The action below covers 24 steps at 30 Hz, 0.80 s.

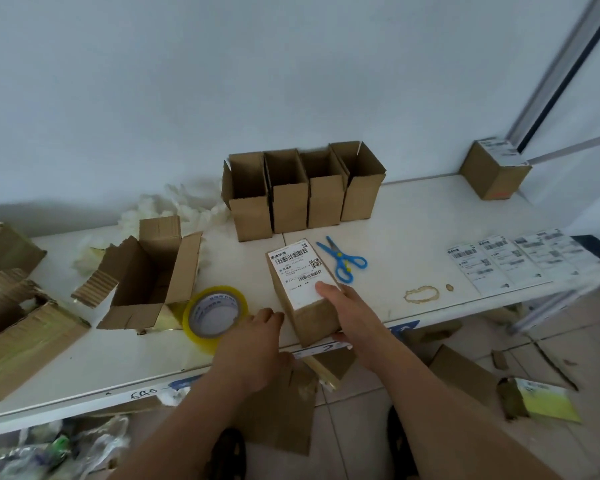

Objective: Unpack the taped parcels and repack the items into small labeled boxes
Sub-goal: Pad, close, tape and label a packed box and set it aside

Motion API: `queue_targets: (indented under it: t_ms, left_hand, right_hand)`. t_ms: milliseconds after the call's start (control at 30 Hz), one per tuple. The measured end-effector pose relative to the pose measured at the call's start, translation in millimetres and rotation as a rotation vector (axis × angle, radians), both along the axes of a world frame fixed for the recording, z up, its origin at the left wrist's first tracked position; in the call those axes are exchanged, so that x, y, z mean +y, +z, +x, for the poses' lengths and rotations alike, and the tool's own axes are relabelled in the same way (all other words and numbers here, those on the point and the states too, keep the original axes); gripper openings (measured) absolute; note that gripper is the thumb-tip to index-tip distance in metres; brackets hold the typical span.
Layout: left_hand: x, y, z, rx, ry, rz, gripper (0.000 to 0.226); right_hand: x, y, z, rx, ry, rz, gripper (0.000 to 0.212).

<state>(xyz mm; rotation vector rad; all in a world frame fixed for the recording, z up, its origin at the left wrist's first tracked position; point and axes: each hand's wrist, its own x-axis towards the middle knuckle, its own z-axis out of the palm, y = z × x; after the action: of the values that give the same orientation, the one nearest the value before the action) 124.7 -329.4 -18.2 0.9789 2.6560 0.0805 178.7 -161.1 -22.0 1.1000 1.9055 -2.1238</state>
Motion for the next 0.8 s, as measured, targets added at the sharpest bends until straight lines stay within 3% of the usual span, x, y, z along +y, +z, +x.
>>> queue_targets:
  t_ms: [333,500,800]
  left_hand:
    - [82,38,-13,0.256,-0.245,0.062,0.052]
    - [156,50,-26,0.317,-0.346,0.085,0.043]
    - [309,48,-65,0.414,-0.457,0.079,0.040]
  right_hand:
    - [70,30,23,0.096,-0.147,0.028,0.048]
    - [138,46,22,0.132,-0.259,0.038,0.025]
    - [279,45,-11,0.187,-0.392,0.083,0.030]
